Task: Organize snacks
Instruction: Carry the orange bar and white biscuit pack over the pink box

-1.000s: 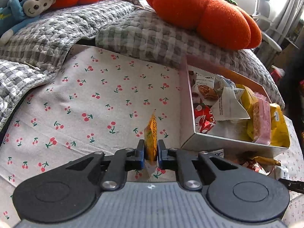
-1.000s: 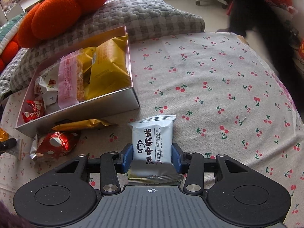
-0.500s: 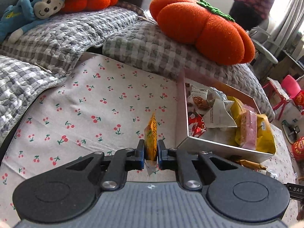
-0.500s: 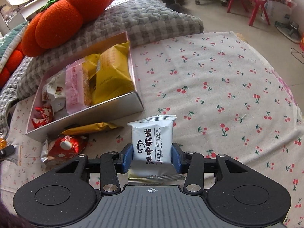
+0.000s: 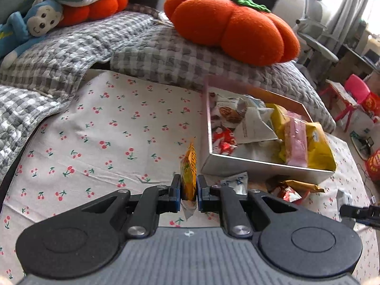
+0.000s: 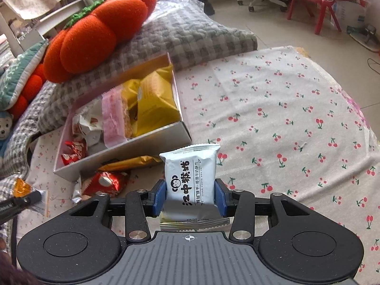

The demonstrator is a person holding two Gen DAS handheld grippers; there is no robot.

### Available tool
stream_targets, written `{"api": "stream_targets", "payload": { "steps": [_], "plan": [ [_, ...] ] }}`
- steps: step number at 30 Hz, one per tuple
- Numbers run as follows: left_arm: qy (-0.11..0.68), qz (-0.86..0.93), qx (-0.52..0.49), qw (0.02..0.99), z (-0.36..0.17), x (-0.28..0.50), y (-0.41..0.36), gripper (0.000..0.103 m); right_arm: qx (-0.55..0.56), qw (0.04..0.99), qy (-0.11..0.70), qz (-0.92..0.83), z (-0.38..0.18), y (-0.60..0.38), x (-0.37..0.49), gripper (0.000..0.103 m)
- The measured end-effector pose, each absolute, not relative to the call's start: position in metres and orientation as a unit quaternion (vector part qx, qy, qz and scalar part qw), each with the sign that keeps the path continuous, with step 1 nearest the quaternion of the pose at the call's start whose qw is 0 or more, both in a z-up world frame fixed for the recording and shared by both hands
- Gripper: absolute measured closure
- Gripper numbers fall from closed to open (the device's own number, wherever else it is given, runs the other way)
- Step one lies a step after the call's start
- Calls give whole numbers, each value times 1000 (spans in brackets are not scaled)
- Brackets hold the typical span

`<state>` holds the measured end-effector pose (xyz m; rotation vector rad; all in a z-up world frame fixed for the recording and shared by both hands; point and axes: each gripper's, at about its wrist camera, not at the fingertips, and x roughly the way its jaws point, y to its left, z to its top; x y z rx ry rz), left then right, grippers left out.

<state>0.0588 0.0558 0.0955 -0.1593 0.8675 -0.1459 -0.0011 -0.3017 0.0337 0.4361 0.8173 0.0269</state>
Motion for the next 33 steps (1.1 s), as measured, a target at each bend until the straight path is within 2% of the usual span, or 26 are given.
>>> {"api": "stream_targets", "payload": {
  "steps": [13,33],
  "plan": [
    [408,-86,-49,908,100,51,32,92,202,912,355,43,54,-289,-8,61],
    [388,-103,-86,912,119,49,29,92,202,922,325,59,70,-289,-14,61]
  ]
}}
